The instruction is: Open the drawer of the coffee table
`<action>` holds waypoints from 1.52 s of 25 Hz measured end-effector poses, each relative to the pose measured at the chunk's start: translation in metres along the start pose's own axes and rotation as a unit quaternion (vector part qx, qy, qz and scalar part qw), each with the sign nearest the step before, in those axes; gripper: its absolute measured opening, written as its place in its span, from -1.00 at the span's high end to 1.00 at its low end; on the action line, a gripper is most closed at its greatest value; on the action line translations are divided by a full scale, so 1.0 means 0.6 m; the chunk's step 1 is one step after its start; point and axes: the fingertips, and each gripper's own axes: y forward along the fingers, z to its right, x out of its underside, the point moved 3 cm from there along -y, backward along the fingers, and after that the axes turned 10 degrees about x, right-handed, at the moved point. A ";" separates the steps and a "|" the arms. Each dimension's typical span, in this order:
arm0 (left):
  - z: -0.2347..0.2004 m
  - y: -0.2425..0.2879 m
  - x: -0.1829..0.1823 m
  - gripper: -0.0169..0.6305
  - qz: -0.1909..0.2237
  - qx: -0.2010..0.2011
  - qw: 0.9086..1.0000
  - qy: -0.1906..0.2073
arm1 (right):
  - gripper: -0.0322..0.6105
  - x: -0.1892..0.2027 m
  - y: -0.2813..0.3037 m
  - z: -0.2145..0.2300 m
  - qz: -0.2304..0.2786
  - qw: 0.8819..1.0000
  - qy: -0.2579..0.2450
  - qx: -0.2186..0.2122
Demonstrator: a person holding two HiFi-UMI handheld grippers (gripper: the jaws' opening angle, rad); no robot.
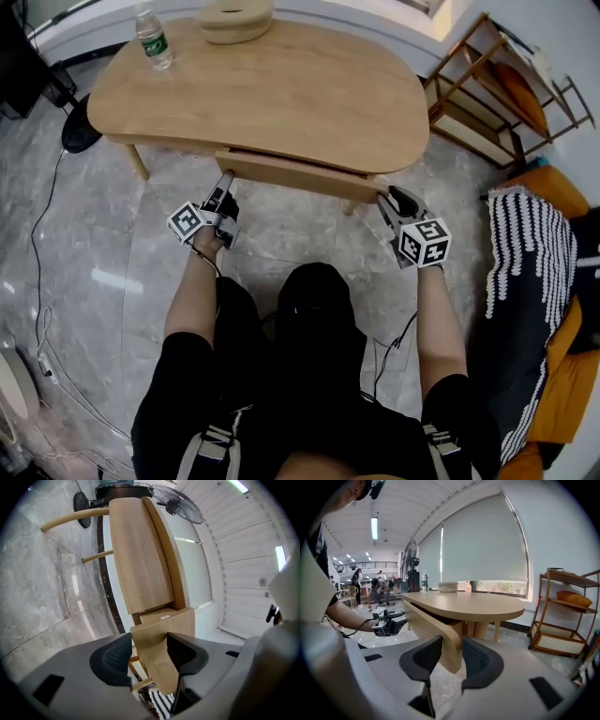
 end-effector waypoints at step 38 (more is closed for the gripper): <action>0.072 -0.178 0.065 0.87 -0.137 -0.067 0.985 0.077 | 0.41 0.091 -0.156 -0.113 -0.013 1.000 0.000 0.010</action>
